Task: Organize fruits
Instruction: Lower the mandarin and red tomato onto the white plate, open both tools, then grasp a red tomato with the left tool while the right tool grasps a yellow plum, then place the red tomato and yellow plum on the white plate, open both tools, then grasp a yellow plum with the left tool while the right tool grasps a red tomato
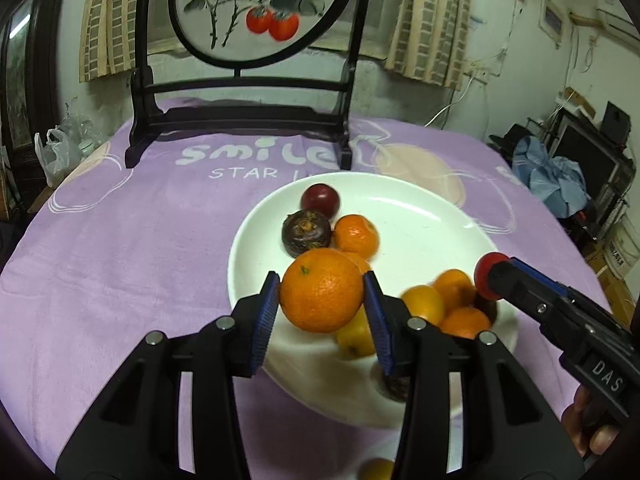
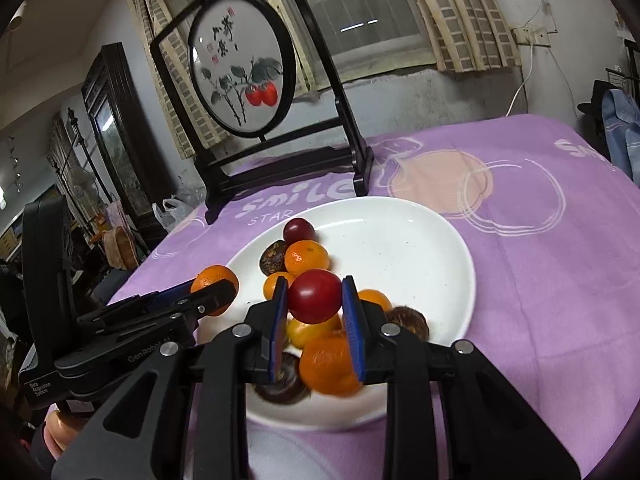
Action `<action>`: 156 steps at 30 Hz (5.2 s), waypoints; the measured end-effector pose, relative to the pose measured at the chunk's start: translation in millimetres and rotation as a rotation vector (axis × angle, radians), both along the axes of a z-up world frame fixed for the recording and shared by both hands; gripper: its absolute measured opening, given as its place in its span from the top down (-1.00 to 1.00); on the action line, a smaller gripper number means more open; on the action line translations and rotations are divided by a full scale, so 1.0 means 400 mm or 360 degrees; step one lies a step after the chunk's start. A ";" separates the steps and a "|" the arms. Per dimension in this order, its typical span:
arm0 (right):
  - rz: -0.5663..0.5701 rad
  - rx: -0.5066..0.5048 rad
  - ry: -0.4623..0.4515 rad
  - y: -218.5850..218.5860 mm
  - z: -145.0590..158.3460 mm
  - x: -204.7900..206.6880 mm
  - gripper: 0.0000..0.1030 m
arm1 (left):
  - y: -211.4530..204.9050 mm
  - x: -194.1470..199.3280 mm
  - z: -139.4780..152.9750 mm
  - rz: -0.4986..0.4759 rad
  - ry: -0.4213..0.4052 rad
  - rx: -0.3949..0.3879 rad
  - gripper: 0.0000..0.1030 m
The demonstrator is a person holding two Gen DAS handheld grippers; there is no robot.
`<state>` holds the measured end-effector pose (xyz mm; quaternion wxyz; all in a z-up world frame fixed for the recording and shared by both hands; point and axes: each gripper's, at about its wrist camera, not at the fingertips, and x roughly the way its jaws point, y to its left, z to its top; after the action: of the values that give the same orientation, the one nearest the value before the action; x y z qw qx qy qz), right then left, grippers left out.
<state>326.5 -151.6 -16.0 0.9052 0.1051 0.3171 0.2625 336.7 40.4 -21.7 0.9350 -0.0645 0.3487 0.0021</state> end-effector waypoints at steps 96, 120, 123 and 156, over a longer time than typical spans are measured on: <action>0.0313 -0.0570 0.0293 -0.031 -0.107 -0.267 0.50 | -0.139 -0.338 -0.085 -0.0773 0.0338 0.0082 0.38; 0.0066 -0.0292 -0.0165 0.066 0.002 -0.023 0.49 | -0.001 -0.016 0.009 -0.0038 0.0031 -0.0055 0.38; 0.0070 -0.0305 -0.0177 0.072 -0.004 -0.011 0.41 | 0.005 0.006 -0.002 -0.0009 0.0062 -0.0041 0.37; 0.0508 -0.0584 0.0174 0.171 -0.105 -0.268 -0.08 | 0.108 -0.195 -0.011 0.0283 0.0119 0.0104 -0.89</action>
<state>219.4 -83.3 -58.1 0.8376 -0.0983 0.4207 0.3343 258.9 83.7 -26.0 0.9190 -0.0645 0.3761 0.0987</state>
